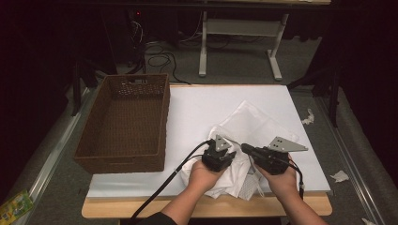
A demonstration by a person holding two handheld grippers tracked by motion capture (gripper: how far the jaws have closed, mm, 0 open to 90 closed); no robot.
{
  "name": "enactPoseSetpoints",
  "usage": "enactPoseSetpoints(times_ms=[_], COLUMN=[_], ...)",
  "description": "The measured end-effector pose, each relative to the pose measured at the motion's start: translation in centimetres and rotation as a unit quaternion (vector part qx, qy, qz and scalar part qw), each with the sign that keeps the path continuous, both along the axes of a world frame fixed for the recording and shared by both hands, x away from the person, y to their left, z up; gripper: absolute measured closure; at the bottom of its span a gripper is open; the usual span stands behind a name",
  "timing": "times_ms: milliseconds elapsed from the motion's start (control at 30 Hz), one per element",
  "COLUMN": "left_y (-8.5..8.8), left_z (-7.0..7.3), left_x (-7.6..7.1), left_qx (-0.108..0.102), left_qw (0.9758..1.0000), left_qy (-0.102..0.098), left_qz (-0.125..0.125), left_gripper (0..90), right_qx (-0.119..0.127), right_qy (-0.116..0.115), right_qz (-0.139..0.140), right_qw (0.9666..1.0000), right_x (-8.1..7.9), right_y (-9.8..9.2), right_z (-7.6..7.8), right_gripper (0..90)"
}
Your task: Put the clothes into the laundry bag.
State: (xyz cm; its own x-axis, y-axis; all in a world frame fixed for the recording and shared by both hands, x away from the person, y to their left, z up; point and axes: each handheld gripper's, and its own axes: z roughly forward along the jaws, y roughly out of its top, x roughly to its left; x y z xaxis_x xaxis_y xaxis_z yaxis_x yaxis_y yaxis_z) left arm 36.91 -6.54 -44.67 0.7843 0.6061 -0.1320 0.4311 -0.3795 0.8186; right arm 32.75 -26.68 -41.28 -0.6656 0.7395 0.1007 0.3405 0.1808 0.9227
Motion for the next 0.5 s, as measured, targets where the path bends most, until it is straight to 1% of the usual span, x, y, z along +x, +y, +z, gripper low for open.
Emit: enactPoseSetpoints(times_ms=[33, 67, 100, 133, 167, 200, 267, 333, 367, 400, 433, 467, 500], left_y=[-0.3, -0.3, -0.8, -1.0, -1.1, -1.1, -0.9, -0.5, -0.1, 0.4, 0.9, 0.9, 1.8], left_z=[0.1, 0.1, 0.3, 0.2, 0.2, 0.3, 0.4, 0.4, 0.4, 0.4, 0.4, 0.4, 0.7], left_x=[-0.2, -0.2, -0.6, -0.7, -0.7, -0.6, -0.1, 0.7, 1.2, 1.6, 1.8, 1.8, 1.2], left_qx=[-0.001, -0.001, 0.0, 0.003, 0.005, 0.007, 0.008, 0.02, 0.017, 0.007, -0.011, -0.011, -0.036], left_qw=[1.0, 1.0, 0.9998, 0.9997, 0.9997, 0.9997, 0.9999, 0.9992, 0.9992, 0.9989, 0.9985, 0.9985, 0.9978], left_qy=[-0.002, -0.002, -0.005, -0.004, -0.005, -0.008, -0.012, -0.03, -0.023, -0.012, 0.0, 0.0, -0.001], left_qz=[-0.007, -0.007, -0.02, -0.025, -0.025, -0.02, -0.006, 0.014, 0.03, 0.044, 0.053, 0.053, 0.057], left_gripper=[78.6, 78.8, 78.9, 78.9, 78.8, 78.7, 77.1, 73.2, 68.7, 61.3, 55.5, 50.6, 43.3], right_qx=[0.001, 0.001, 0.001, 0.002, 0.002, 0.003, 0.014, 0.016, 0.014, 0.014, 0.013, 0.012, 0.012], right_qy=[0.001, 0.0, 0.0, 0.0, -0.002, -0.001, 0.001, -0.002, -0.006, -0.006, -0.006, -0.004, -0.004], right_qz=[0.0, 0.0, -0.001, -0.002, -0.001, 0.0, 0.006, 0.01, 0.01, 0.011, 0.009, 0.009, 0.008], right_qw=[1.0, 1.0, 1.0, 1.0, 1.0, 1.0, 0.9999, 0.9998, 0.9998, 0.9998, 0.9999, 0.9999, 0.9999], right_x=[0.0, 0.0, 0.0, 0.0, 0.0, 0.0, -0.1, -0.3, -0.3, -0.4, -0.3, -0.3, -0.2], right_y=[0.0, 0.0, 0.0, 0.0, 0.0, 0.0, 0.0, 0.1, 0.1, 0.1, 0.1, 0.0, 0.0], right_z=[0.0, 0.0, 0.0, 0.0, 0.1, 0.1, 0.1, 0.3, 0.3, 0.3, 0.3, 0.3, 0.2], right_gripper=[89.2, 89.2, 89.2, 89.2, 89.3, 89.3, 89.3, 89.3, 89.3, 89.3, 89.3, 89.3, 89.3])
